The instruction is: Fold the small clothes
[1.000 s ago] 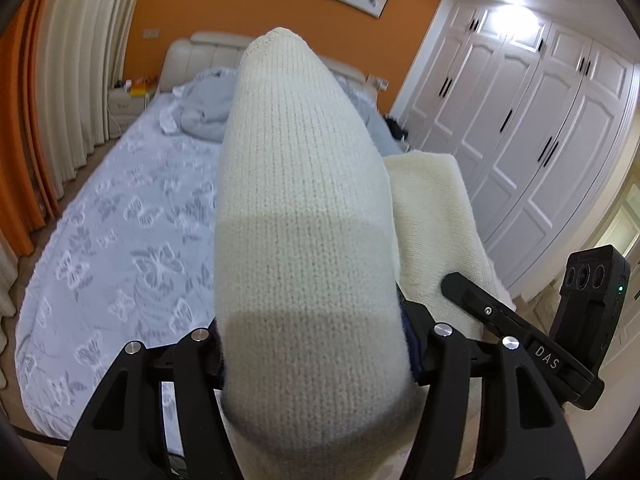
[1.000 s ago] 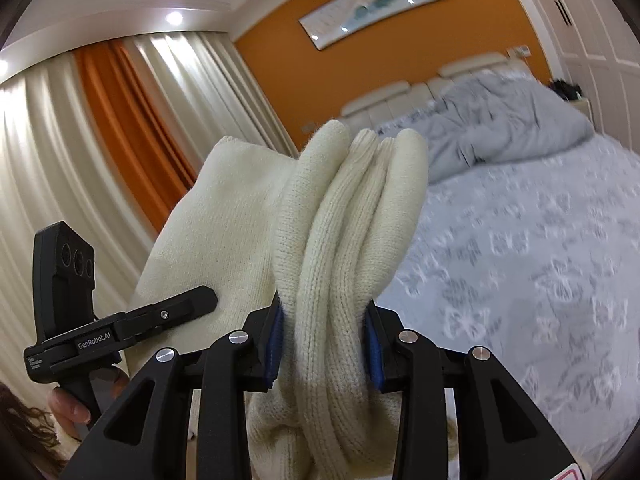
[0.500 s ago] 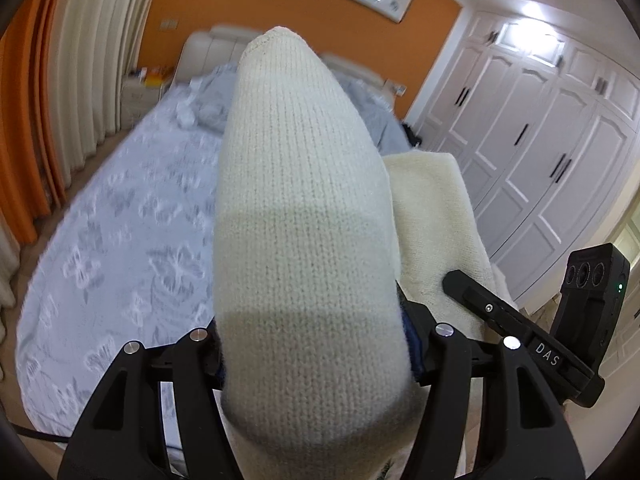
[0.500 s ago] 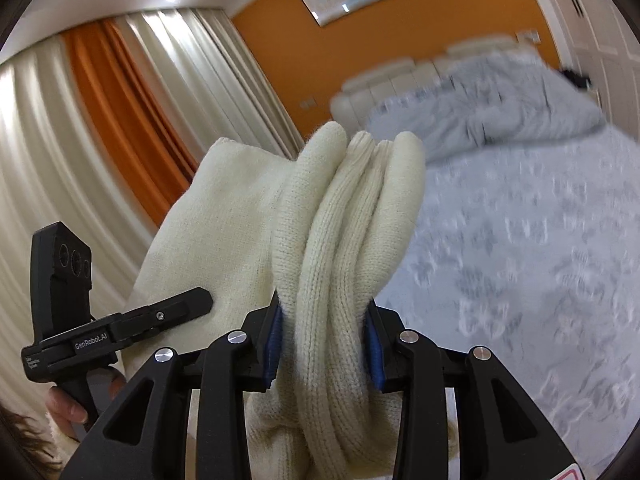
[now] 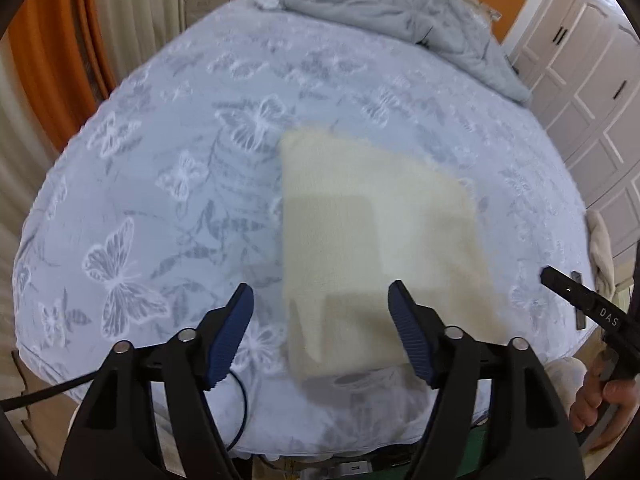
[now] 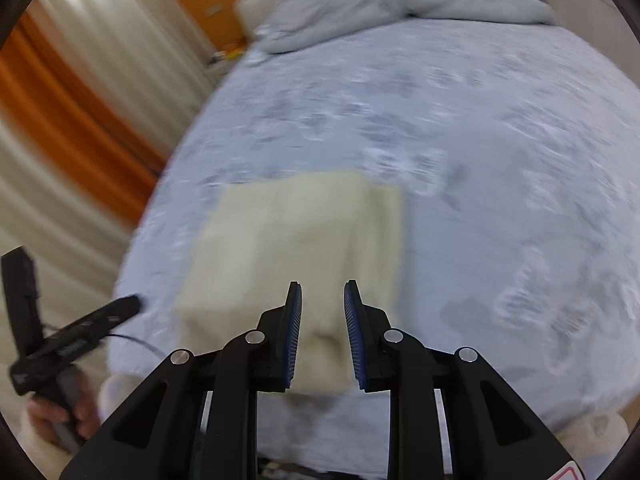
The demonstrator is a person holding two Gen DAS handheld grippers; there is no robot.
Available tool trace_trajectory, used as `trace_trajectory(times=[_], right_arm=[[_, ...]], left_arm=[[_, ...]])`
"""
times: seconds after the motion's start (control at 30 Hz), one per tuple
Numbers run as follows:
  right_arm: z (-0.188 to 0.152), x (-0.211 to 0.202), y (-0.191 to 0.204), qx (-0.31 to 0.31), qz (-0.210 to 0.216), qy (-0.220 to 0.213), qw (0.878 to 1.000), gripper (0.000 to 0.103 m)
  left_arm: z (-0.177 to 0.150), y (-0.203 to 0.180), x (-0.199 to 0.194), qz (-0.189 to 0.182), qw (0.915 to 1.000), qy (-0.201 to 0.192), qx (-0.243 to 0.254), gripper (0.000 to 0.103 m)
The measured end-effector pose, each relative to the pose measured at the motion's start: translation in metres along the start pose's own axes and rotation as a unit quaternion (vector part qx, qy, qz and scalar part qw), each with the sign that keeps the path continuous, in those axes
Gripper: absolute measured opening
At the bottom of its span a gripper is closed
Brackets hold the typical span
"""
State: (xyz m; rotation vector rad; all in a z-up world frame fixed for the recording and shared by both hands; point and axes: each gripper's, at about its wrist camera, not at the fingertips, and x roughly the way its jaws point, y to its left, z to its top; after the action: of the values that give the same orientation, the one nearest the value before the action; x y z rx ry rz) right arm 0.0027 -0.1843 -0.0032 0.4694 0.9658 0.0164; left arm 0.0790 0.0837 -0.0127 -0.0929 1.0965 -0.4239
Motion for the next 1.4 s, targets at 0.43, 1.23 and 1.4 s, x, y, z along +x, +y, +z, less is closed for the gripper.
trace_trajectory(times=[0.43,1.23,1.4], right_arm=[[-0.006,0.057,0.024,-0.045,-0.066,0.076,0.994,0.012],[-0.049,0.101,0.014,-0.046,-0.135,0.126,0.982,0.023],[-0.052,0.07,0.029,-0.064,-0.107,0.095,0.988,0.018]], left_arm=[[-0.021,-0.037,0.062,0.058,0.9939,0.071,0.062,0.073],[-0.024,-0.049,0.043,0.083,0.9929,0.056,0.064,0.074],[-0.024,-0.048,0.036,0.086,0.9931,0.051,0.061,0.074]])
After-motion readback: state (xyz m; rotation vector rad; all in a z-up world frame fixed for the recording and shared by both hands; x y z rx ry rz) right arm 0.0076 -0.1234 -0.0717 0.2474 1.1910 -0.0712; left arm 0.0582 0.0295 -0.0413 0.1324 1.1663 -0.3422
